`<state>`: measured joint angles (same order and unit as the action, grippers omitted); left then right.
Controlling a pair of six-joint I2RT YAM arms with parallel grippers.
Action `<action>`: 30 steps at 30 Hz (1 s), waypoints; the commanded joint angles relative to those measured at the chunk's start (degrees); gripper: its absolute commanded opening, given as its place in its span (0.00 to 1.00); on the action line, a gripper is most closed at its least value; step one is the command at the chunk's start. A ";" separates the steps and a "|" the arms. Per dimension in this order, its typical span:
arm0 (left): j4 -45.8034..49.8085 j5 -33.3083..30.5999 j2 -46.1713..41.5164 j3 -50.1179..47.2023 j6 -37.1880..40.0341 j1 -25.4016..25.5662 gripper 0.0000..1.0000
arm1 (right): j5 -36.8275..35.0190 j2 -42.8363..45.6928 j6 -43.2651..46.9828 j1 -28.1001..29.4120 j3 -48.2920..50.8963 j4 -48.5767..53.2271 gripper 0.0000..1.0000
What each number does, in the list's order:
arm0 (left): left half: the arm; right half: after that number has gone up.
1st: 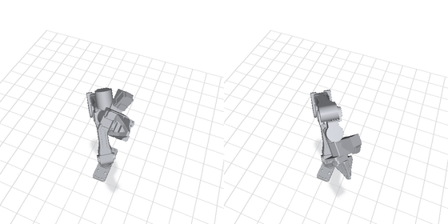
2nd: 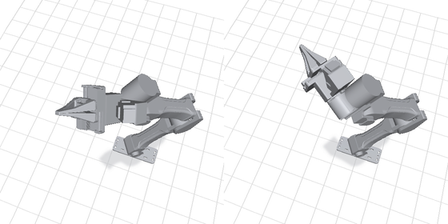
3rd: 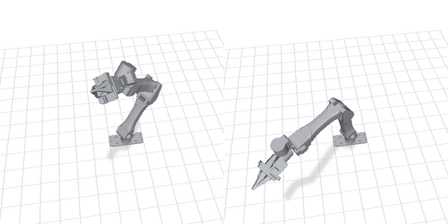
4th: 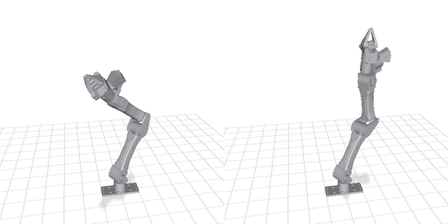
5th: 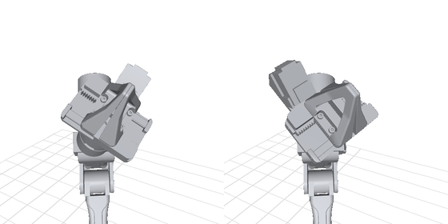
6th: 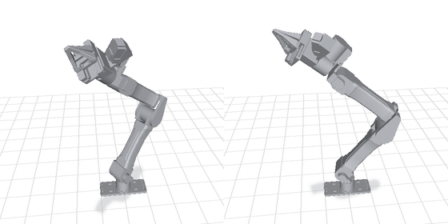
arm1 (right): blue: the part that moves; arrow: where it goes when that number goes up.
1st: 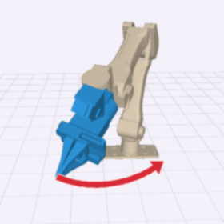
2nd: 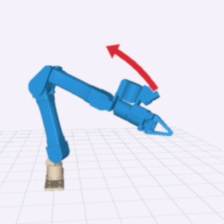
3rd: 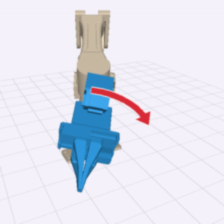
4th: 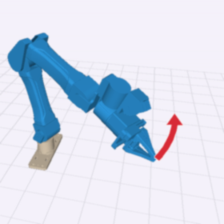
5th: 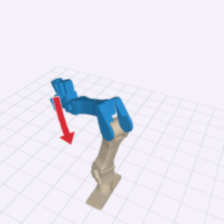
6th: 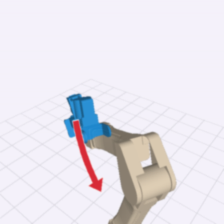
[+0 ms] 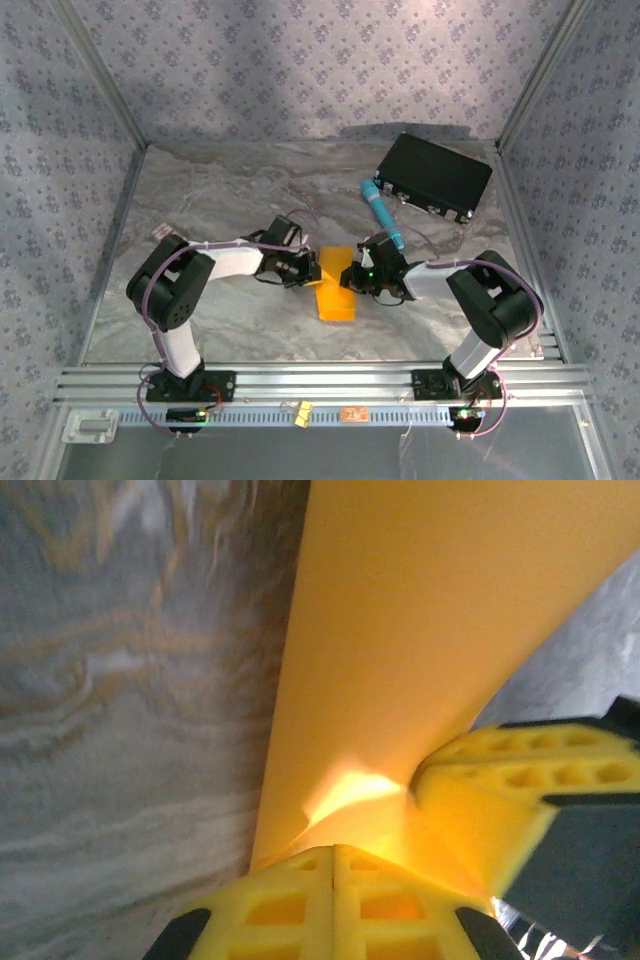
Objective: Fold a paper plane with a square sheet of paper (pick it up from the middle)
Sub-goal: First fold the square sheet of paper in half at the center of the table.
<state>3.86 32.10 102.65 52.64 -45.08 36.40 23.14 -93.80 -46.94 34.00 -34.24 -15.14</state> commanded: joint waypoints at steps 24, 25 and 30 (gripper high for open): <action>7.26 0.19 4.25 7.85 5.03 -2.89 0.05 | -3.85 -1.78 1.22 0.23 0.79 9.05 0.00; 7.47 0.68 4.29 8.91 5.42 -3.00 0.06 | -3.89 -1.83 1.35 0.28 0.82 9.23 0.00; 9.15 2.74 7.36 12.57 7.35 -3.55 0.07 | -3.99 -1.90 1.71 0.02 0.59 9.95 0.00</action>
<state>10.09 33.52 107.92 62.83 -40.27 33.34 22.74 -93.80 -46.68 34.04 -34.83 -13.76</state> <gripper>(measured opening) 0.068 0.051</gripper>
